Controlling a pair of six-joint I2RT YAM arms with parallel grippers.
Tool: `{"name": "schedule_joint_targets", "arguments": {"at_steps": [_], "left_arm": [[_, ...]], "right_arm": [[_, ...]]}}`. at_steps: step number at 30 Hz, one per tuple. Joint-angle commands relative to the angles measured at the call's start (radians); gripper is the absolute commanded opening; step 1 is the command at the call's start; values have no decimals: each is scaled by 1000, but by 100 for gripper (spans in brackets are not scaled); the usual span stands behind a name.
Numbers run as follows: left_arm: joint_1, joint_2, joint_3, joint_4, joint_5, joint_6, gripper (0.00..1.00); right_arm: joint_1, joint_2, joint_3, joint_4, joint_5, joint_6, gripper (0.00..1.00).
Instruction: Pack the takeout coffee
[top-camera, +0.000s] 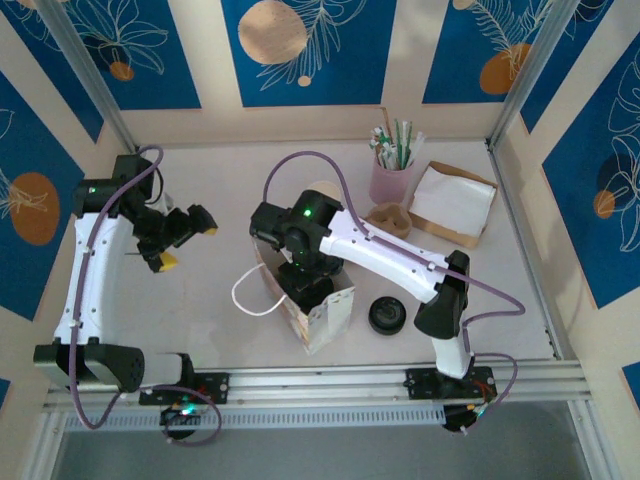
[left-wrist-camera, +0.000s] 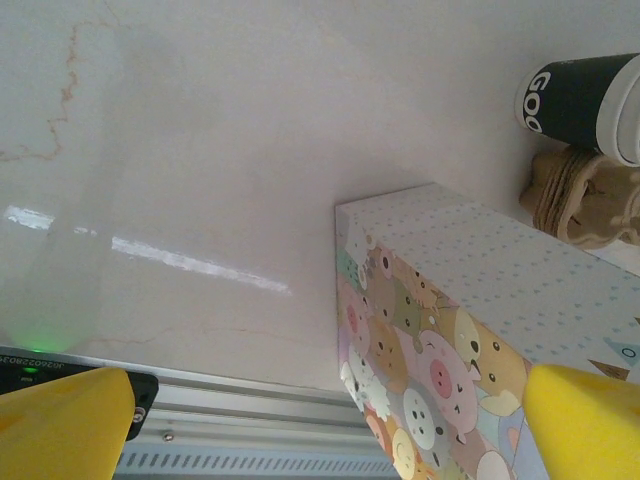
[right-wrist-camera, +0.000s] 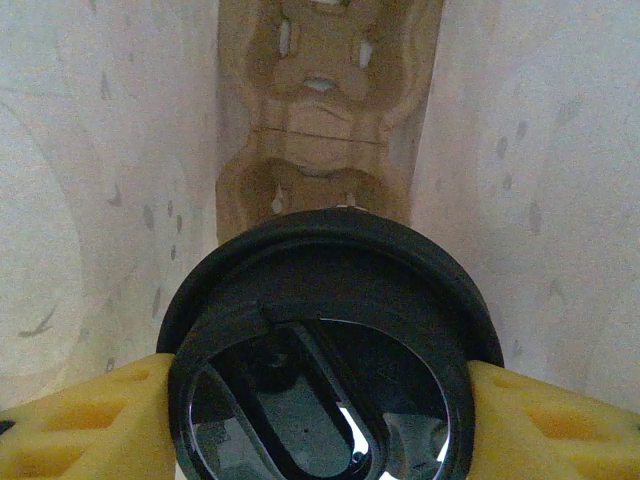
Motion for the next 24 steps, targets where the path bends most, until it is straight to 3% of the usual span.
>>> {"name": "schedule_joint_targets", "arguments": {"at_steps": [1,24], "left_arm": [[15,-20,22,-19,-7,3,100],[22,-24,21,-15,-2,2,100]], "right_arm": [[12,-11,-18,-69,2,8,60],[16,-19,-32,-42,5,5,60]]}}
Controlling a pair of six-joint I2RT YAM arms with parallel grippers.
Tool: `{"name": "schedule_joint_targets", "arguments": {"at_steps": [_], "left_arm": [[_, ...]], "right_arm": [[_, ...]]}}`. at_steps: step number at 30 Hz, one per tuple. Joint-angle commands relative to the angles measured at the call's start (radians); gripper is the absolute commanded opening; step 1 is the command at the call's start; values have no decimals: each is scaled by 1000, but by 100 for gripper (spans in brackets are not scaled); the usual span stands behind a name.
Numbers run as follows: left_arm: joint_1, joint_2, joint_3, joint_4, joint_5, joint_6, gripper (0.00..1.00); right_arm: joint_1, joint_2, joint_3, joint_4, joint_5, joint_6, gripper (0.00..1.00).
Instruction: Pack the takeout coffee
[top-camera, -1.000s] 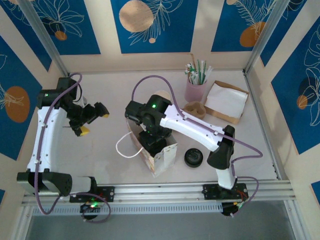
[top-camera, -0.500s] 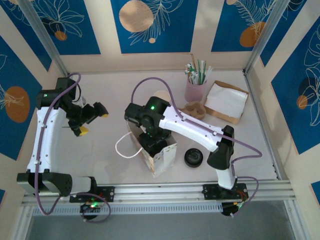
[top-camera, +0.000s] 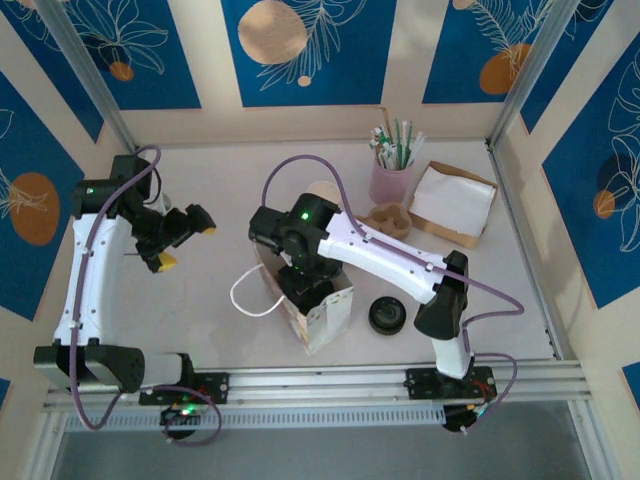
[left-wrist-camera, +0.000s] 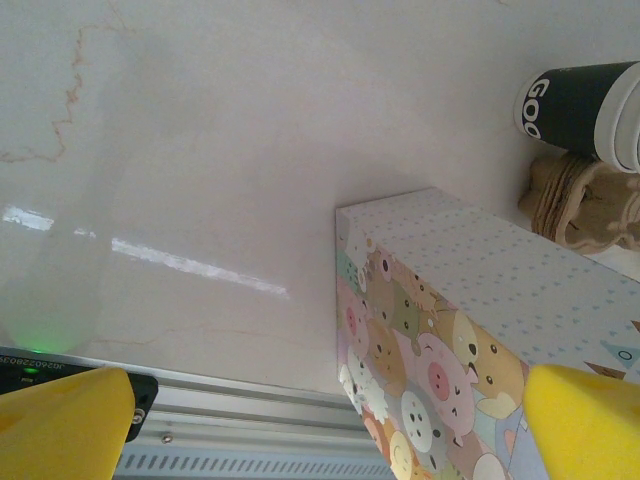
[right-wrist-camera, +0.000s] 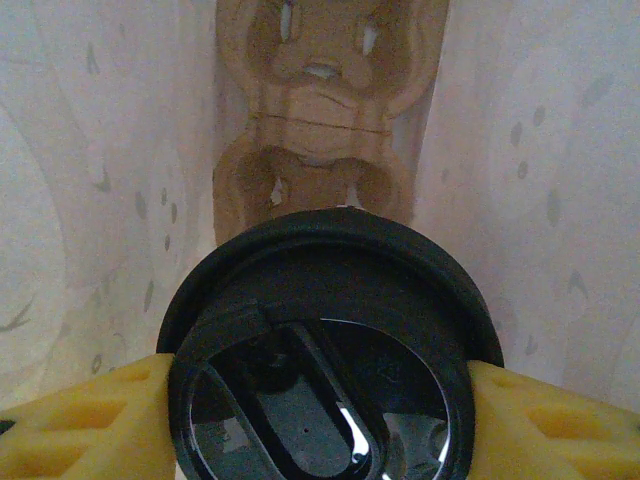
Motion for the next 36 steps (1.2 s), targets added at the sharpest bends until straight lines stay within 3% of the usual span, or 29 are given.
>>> {"name": "schedule_joint_targets", "arguments": {"at_steps": [1,36], "left_arm": [[10,-21,20,-15,-2,3,100],[14,-20,24,-4,4,-6,100]], "right_arm": [[6,-19,-14,-42,4,6,60],[13,-83,-69,64,22,-4,60]]}}
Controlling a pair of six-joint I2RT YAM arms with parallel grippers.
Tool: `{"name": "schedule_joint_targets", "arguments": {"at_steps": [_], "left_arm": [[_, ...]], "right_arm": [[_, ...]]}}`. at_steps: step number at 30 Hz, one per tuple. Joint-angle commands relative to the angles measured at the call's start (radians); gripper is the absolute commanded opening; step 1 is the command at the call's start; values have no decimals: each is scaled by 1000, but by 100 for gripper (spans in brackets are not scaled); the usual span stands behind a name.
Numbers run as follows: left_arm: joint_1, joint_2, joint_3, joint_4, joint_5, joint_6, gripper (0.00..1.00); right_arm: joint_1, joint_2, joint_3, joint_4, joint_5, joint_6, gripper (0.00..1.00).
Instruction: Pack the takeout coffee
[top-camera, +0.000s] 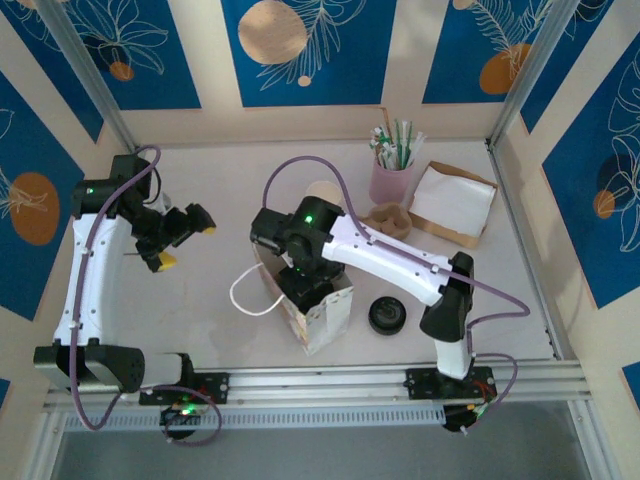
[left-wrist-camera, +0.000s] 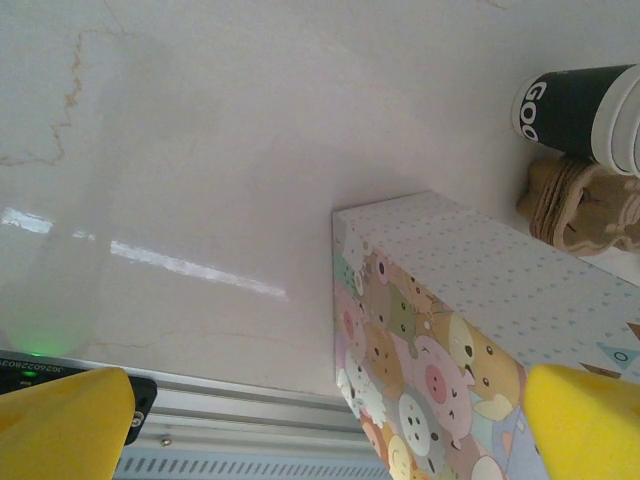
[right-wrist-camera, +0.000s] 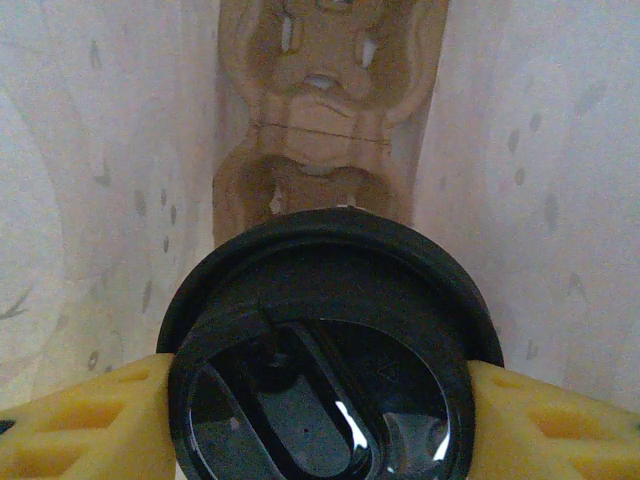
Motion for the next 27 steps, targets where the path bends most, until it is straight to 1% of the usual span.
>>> {"name": "schedule_joint_targets", "arguments": {"at_steps": [1,27], "left_arm": [[14,-20,25,-11,3,-4,100],[15,-19,26,-17,-1,-1,100]], "right_arm": [[5,-40,-19,13,9,-4,59],[8,-34,-28,19,-5,-6,60]]}}
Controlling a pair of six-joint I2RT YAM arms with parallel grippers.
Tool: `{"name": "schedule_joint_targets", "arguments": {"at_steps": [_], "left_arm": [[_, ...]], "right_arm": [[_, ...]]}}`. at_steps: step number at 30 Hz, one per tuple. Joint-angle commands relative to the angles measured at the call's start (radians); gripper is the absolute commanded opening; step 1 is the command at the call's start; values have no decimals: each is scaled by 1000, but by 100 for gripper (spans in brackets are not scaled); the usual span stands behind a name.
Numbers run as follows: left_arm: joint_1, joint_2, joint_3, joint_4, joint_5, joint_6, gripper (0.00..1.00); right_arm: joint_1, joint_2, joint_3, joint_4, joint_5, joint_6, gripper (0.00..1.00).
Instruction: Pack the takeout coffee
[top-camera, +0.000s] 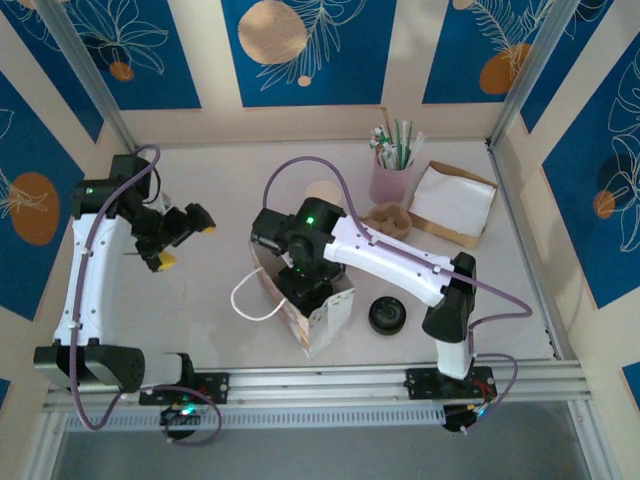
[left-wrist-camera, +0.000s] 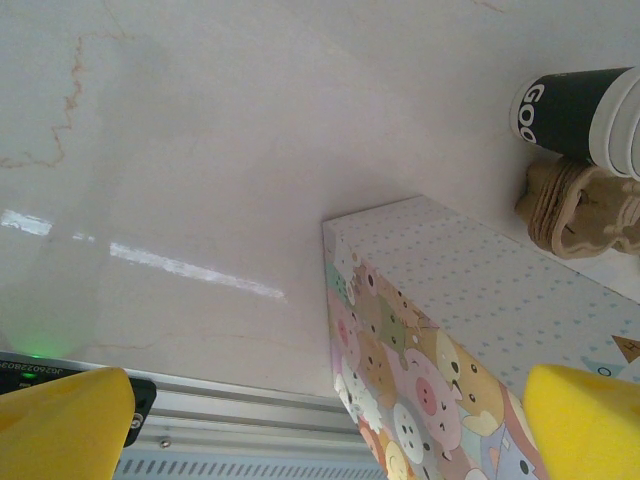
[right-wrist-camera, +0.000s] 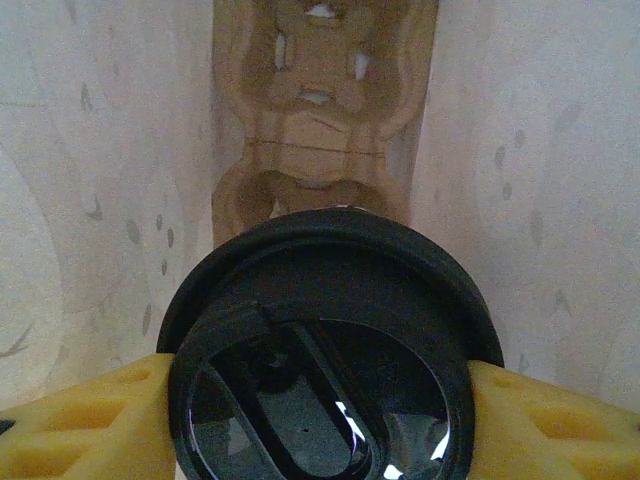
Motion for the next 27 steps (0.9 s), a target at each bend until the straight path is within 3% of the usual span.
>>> {"name": "schedule_joint_targets", "arguments": {"at_steps": [1,27], "left_arm": [[13,-19,24,-19,0,-2,100],[16,-20,24,-15,2,-3,100]], "right_arm": [[7,-27,-9,-8,-6,-3,60],[5,-28,-15,39,-2,-15,60]]}}
